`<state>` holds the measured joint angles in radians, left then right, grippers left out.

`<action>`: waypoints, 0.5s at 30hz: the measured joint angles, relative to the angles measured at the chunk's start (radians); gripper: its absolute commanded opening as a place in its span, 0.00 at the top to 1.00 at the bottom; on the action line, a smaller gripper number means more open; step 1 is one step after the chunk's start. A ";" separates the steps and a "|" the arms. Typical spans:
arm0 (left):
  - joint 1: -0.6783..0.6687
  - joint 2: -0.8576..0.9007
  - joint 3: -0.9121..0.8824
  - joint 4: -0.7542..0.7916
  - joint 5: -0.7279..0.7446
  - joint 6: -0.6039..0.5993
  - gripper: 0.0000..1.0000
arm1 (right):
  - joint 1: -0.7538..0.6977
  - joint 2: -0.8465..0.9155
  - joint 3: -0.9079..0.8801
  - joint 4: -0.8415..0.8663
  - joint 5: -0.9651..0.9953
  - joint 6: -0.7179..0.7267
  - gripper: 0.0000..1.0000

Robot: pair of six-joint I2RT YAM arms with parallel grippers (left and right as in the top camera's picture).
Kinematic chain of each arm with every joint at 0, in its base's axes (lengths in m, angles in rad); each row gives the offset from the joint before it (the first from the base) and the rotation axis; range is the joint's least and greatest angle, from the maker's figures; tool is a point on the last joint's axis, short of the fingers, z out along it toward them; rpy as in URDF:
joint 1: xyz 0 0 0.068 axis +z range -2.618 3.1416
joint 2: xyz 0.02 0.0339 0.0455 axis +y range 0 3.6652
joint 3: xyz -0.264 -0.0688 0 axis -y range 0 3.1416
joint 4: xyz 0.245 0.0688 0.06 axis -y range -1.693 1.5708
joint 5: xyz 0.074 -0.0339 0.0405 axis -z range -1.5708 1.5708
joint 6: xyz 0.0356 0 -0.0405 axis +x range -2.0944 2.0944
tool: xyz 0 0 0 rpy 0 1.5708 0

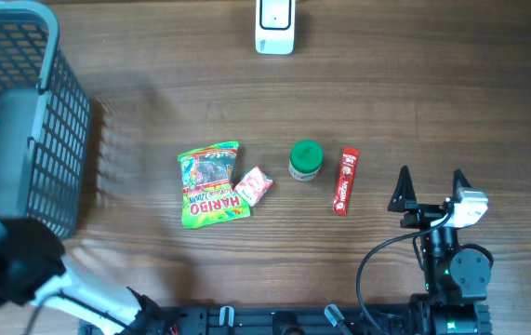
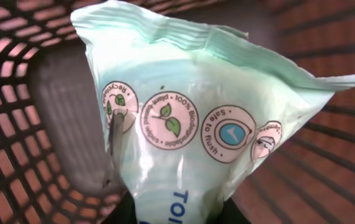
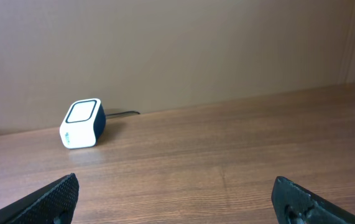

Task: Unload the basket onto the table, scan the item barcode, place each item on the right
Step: 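Lift the pale green pack out of the basket with the left gripper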

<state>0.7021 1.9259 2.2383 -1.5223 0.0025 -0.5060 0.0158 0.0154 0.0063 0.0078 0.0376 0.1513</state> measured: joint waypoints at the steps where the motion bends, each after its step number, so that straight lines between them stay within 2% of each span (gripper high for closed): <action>1: -0.008 -0.034 0.010 0.001 0.015 -0.001 0.80 | 0.000 0.000 0.000 0.000 0.000 0.000 0.00; 8: -0.127 -0.315 0.025 0.018 0.094 -0.016 0.79 | 0.000 0.000 0.000 0.000 0.000 0.000 0.00; 12: -0.299 -0.435 0.029 0.009 0.120 -0.023 0.77 | 0.000 0.000 0.000 0.000 0.000 0.000 0.00; 15: -0.488 -0.476 0.033 -0.032 0.133 -0.023 0.76 | 0.000 0.000 0.000 0.000 0.000 0.000 0.00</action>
<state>0.2138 1.4498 2.2715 -1.5547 0.1356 -0.5293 0.0158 0.0154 0.0063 0.0078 0.0376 0.1513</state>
